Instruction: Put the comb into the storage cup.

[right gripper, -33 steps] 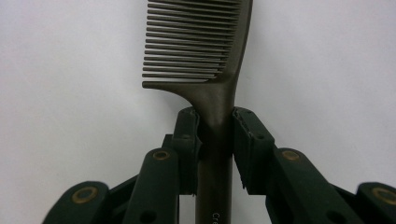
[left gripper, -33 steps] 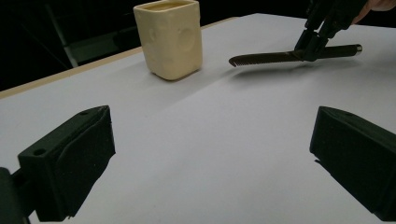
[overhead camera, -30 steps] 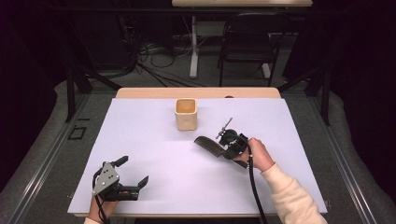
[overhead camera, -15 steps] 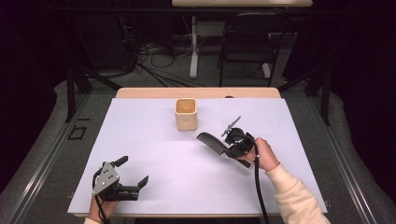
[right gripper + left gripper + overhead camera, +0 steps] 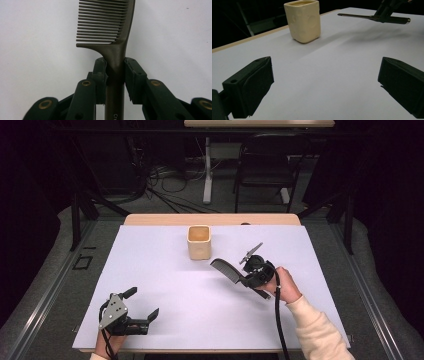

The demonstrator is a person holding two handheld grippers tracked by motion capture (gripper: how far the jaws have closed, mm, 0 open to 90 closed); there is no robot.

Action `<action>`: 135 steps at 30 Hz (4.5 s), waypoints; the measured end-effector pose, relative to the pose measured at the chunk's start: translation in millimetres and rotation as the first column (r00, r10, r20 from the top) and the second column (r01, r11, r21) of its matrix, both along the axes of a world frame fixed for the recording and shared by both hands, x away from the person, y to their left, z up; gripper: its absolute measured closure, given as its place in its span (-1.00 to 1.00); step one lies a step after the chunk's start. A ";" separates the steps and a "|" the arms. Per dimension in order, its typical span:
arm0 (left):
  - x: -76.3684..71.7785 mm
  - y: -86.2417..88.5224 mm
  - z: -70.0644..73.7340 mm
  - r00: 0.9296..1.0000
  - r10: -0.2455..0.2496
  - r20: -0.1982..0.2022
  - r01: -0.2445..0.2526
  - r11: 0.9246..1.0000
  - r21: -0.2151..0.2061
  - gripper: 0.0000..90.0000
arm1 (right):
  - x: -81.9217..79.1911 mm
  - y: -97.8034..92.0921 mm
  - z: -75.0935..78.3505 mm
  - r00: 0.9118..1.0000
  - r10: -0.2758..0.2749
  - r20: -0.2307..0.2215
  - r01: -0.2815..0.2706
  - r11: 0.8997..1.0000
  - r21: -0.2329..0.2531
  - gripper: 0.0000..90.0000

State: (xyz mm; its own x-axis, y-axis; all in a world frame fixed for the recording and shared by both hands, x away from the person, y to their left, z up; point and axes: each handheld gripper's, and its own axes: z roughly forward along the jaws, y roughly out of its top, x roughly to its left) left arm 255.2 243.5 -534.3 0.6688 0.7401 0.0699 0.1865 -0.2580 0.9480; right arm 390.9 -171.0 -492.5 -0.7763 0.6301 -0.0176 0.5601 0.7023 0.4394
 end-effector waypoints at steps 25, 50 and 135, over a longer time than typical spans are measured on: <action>0.4 0.3 0.3 1.000 0.003 0.006 -0.003 1.000 -0.002 -0.99 | 0.6 -10.2 12.3 0.997 0.010 0.076 -0.019 0.992 0.122 0.59; 1.2 -0.7 0.5 1.000 0.008 0.004 -0.008 1.000 0.001 -0.99 | -4.7 -7.0 11.1 0.988 0.048 0.147 -0.076 0.978 0.194 0.59; 0.7 -0.3 1.0 1.000 0.020 0.013 -0.020 1.000 0.000 -0.99 | 8.7 6.4 31.8 0.934 -0.035 0.355 -0.090 0.940 0.329 0.60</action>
State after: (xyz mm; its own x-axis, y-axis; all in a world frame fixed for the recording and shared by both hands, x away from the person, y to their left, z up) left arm 256.0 243.3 -533.3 0.6526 0.7536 0.0785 0.1795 -0.2543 0.9503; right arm 399.6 -164.7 -460.7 -0.7761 0.6251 -0.0835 0.3081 0.4913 0.8147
